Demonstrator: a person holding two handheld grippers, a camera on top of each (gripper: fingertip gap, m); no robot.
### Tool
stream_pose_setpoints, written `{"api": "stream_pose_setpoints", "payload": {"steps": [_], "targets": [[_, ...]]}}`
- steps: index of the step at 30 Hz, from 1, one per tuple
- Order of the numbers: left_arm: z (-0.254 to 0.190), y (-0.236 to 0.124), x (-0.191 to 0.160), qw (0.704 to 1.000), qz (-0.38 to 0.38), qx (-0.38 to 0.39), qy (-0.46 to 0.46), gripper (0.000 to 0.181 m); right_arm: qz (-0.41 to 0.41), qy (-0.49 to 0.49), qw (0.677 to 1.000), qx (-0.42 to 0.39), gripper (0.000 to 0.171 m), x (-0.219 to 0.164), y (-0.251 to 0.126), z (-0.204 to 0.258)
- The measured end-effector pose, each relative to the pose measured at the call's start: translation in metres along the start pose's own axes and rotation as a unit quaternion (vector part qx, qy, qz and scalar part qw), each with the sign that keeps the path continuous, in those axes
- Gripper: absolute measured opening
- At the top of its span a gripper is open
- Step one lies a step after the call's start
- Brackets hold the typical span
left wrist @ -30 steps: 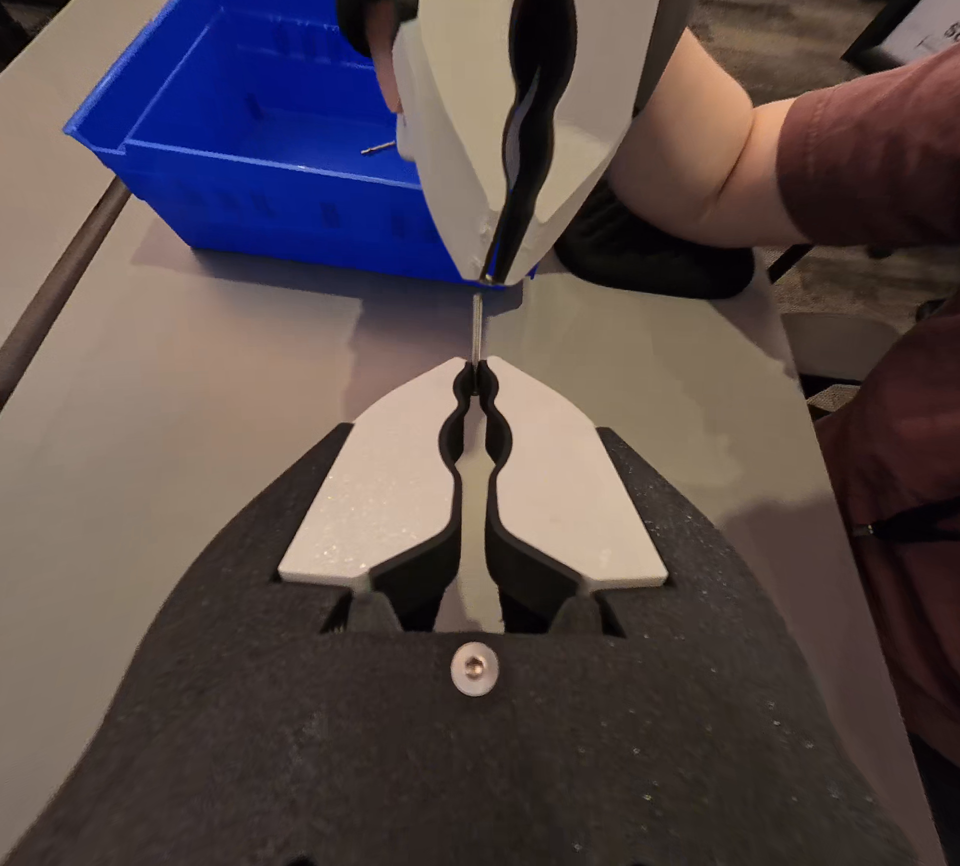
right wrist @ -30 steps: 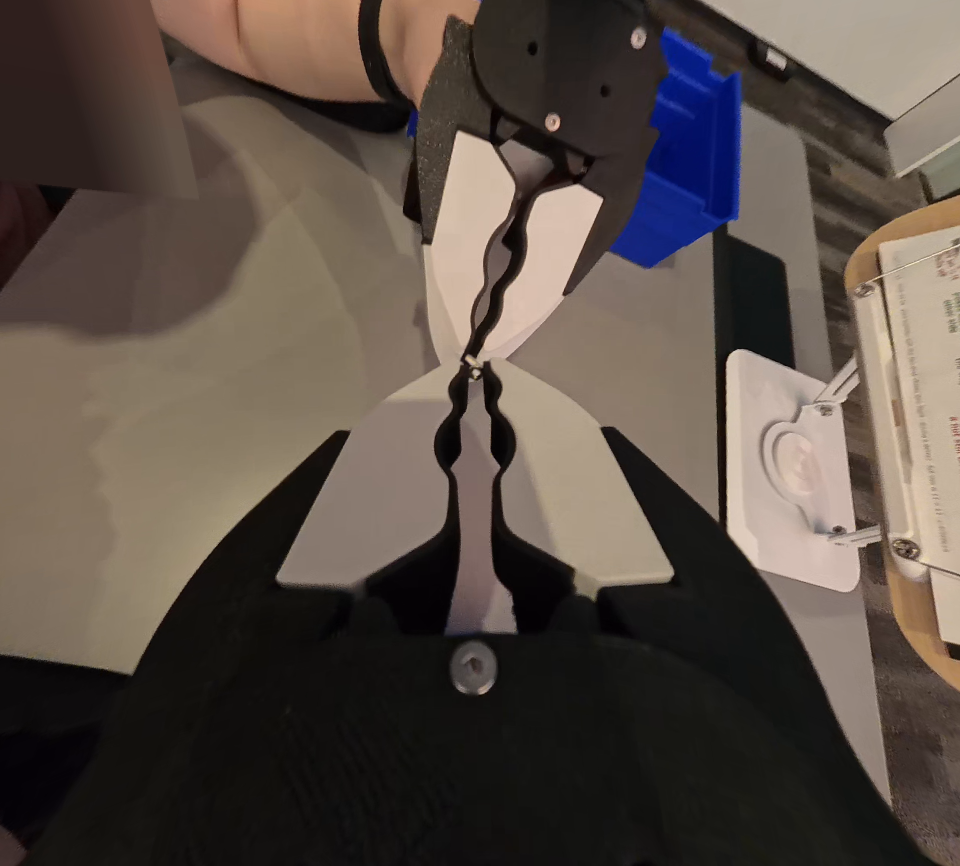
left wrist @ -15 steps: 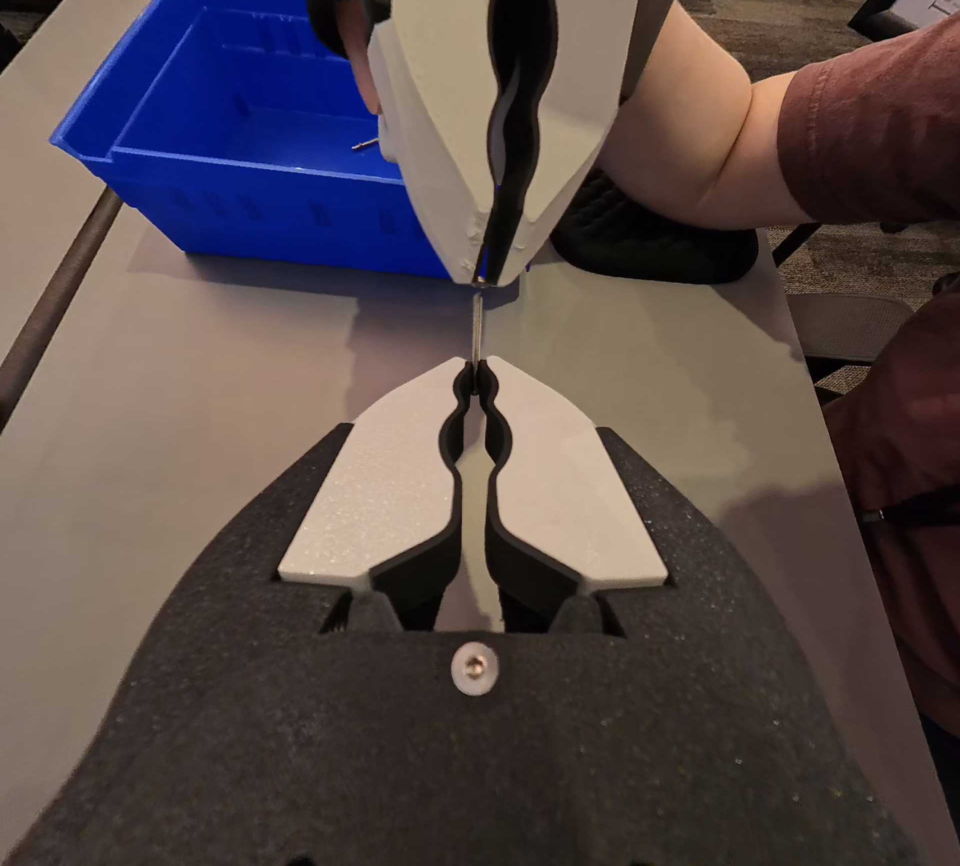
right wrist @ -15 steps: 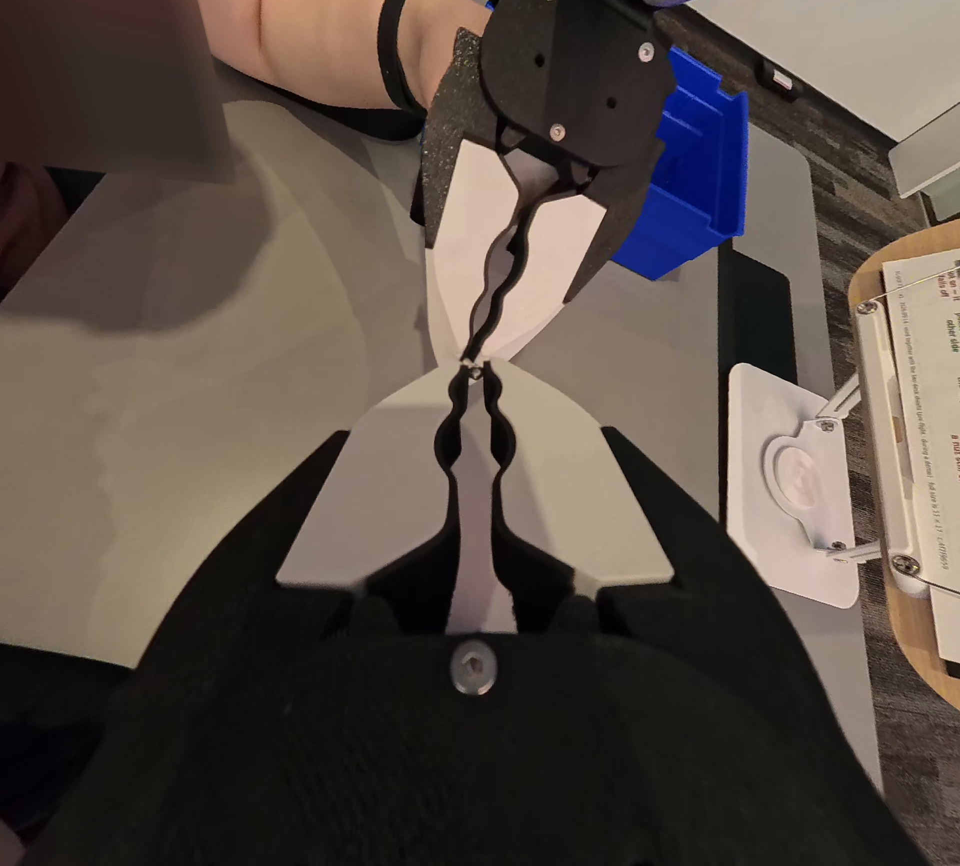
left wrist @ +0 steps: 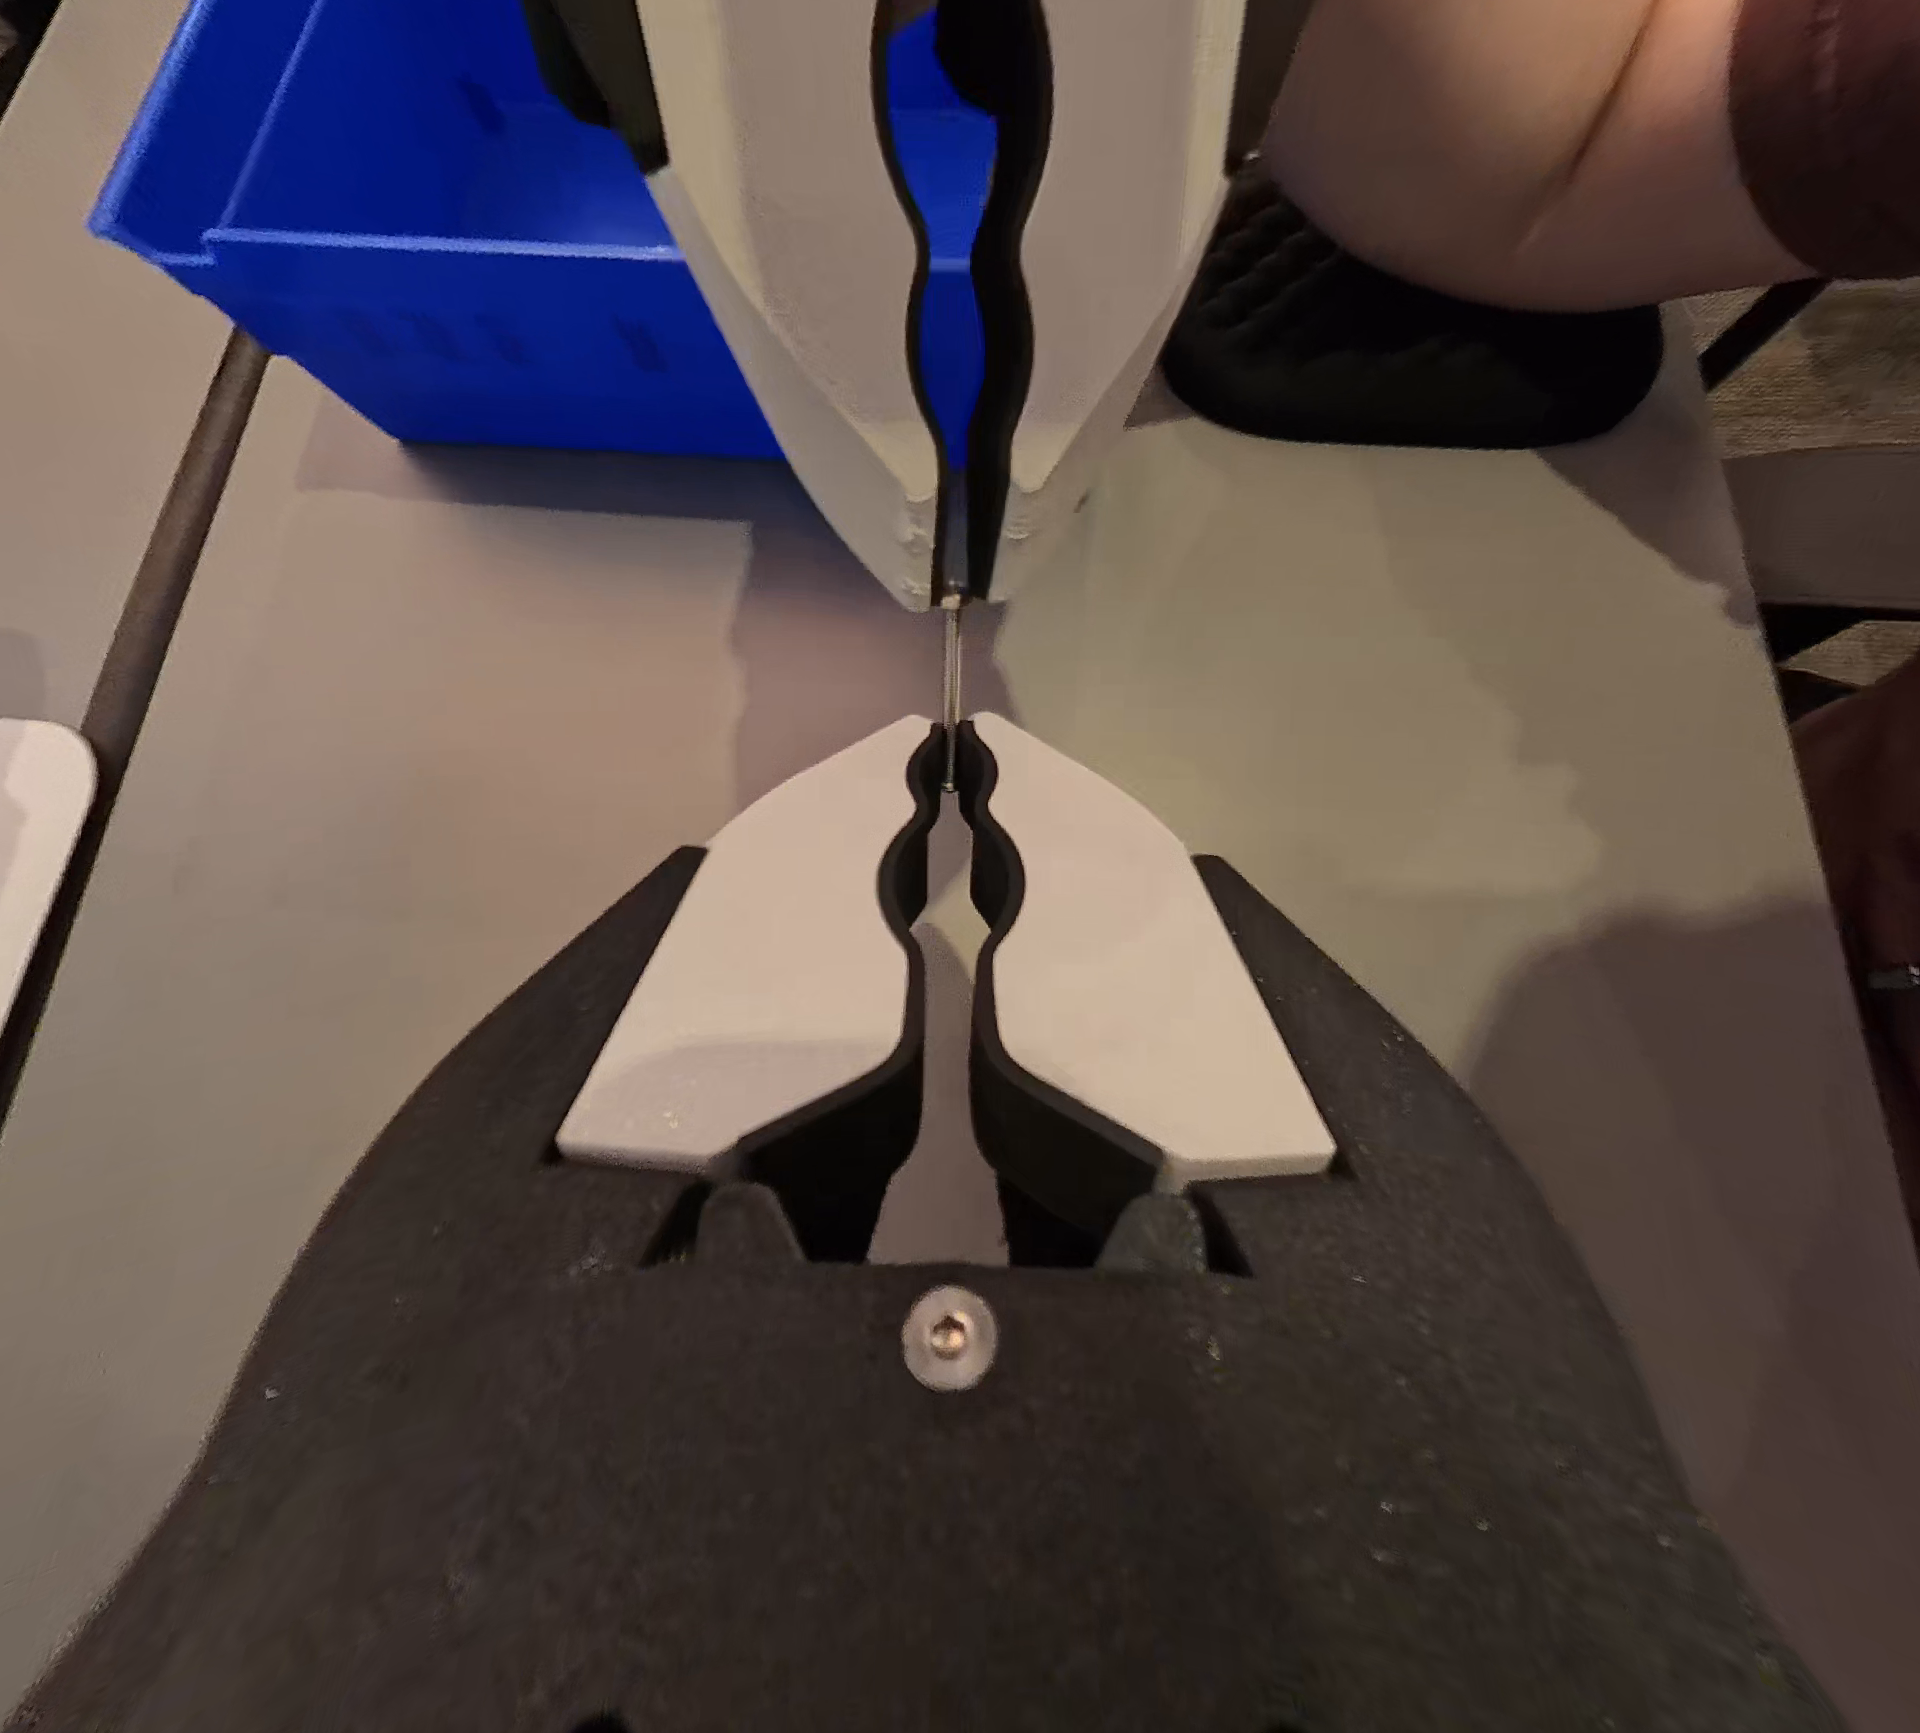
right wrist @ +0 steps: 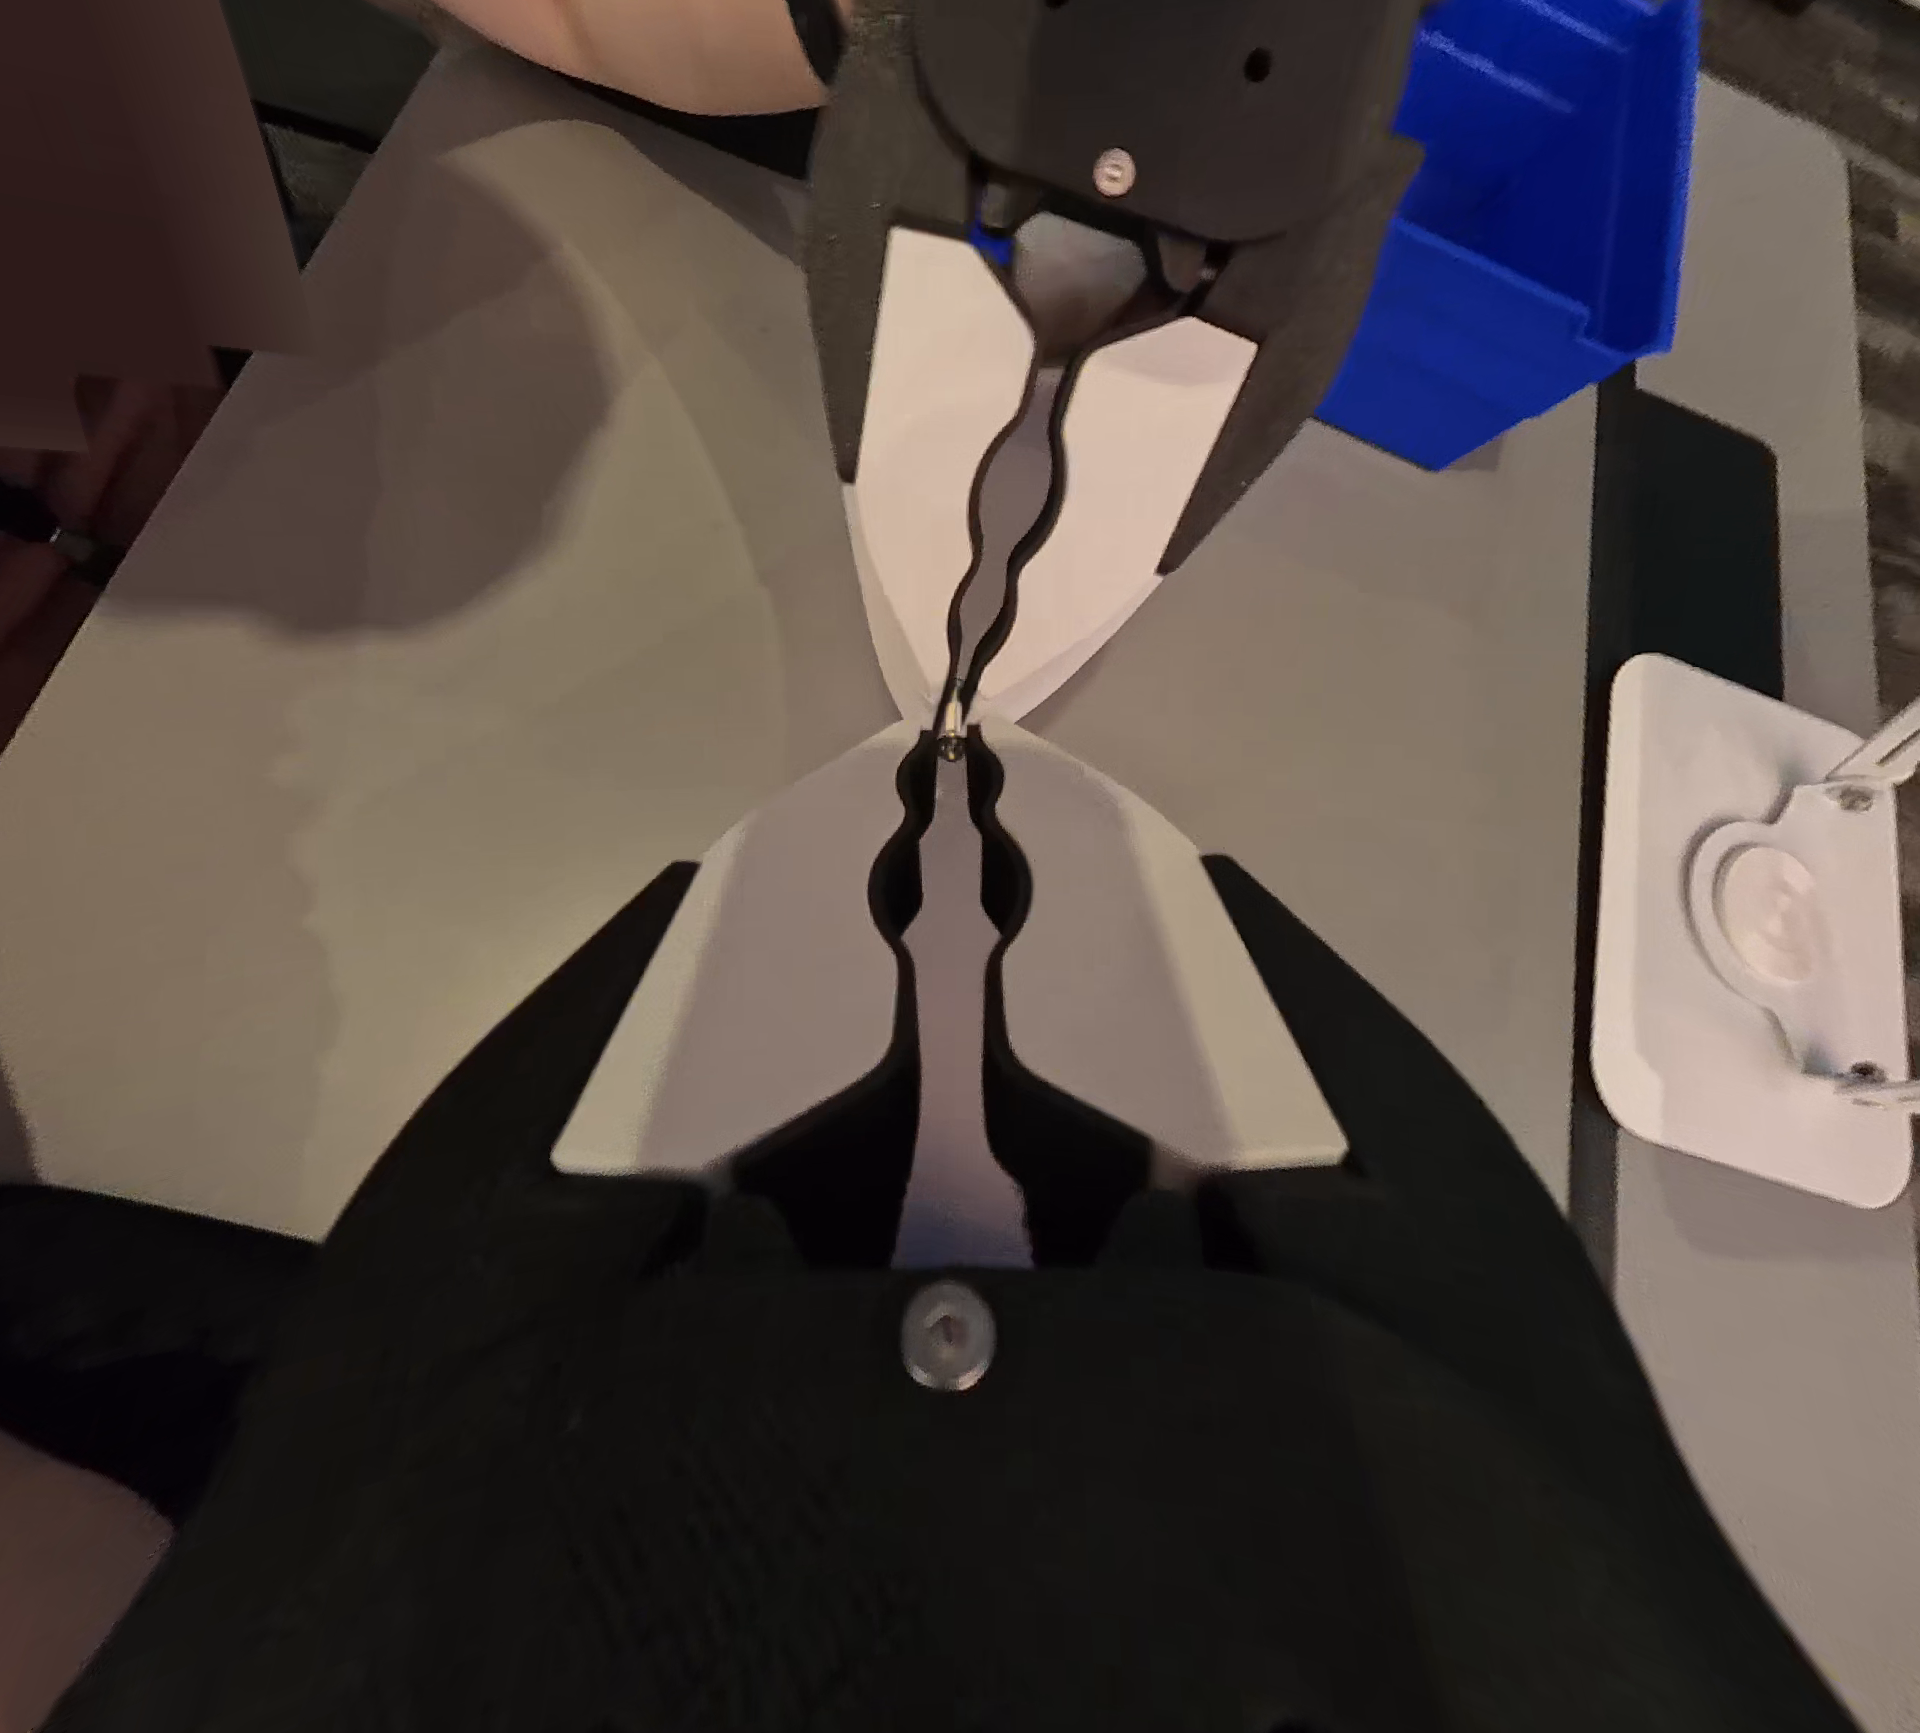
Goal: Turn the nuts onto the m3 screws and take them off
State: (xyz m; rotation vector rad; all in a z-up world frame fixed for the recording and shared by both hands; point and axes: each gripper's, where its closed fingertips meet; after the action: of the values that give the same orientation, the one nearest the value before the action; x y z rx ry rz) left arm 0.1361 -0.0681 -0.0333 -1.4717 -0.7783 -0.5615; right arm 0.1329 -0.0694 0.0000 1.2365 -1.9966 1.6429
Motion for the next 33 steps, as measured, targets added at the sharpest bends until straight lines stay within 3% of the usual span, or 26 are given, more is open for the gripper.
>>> {"api": "stream_pose_setpoints", "payload": {"steps": [11, 16, 21, 26, 33], "targets": [[0.031, -0.011, 0.002, 0.996, -0.015, 0.076, -0.046, 0.002, -0.020, 0.250, 0.967, -0.038, 0.006, -0.003, 0.004, -0.035], [0.034, -0.012, 0.002, 0.995, -0.015, 0.090, -0.043, 0.002, -0.035, 0.309, 0.950, -0.035, 0.006, -0.003, 0.005, -0.039], [0.033, -0.015, 0.006, 0.995, -0.029, 0.083, -0.047, 0.002, -0.029, 0.284, 0.957, -0.044, 0.006, -0.002, 0.006, -0.039], [0.033, -0.022, 0.011, 0.995, -0.044, 0.081, -0.045, 0.002, -0.039, 0.231, 0.969, -0.074, 0.020, 0.007, -0.001, -0.044], [0.020, -0.047, 0.048, 0.982, -0.185, 0.028, -0.037, 0.002, -0.158, 0.066, 0.977, -0.127, 0.052, 0.047, -0.027, -0.048]]}}
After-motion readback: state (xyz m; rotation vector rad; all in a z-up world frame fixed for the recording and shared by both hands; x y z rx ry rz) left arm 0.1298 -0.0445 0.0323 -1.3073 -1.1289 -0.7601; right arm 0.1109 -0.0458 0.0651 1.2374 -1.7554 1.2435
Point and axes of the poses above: each gripper's, where its closed fingertips meet, y out along the fingers, x out of its top, z = x × y across the jaws, and after that the axes turned 9 degrees about -y, right-handed
